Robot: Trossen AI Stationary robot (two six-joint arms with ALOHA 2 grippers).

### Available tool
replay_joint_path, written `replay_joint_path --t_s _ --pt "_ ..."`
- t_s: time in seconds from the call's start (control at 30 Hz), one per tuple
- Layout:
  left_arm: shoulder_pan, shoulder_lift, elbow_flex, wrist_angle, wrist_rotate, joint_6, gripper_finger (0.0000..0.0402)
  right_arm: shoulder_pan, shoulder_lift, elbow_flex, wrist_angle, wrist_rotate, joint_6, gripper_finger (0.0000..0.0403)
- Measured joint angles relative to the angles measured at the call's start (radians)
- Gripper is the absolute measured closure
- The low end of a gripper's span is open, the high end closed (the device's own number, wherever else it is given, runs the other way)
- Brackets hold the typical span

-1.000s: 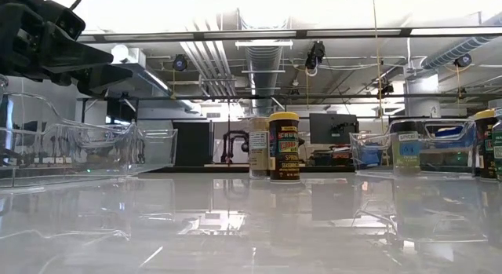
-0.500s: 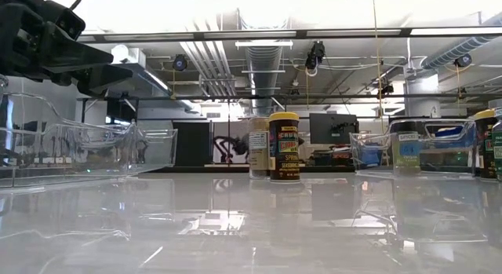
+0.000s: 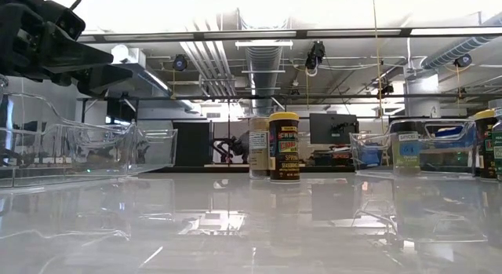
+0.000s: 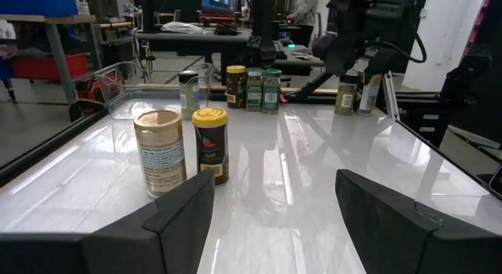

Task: Sort spices by type
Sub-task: Put the black spice bottle into the top right transparent bin

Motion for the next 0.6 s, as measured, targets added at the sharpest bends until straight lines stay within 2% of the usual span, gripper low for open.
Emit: replay_joint_path --t_s 0.3,0.6 --pt "0.0 0.0 0.0 0.0 0.0 0.0 0.0151 0.0 0.01 -0.006 -0.005 0.03 -0.024 0.0047" --pt "0.0 0.0 0.0 0.0 0.0 0.0 0.0151 0.0 0.0 -0.012 -0.025 0.034 -0.041 0.0132"
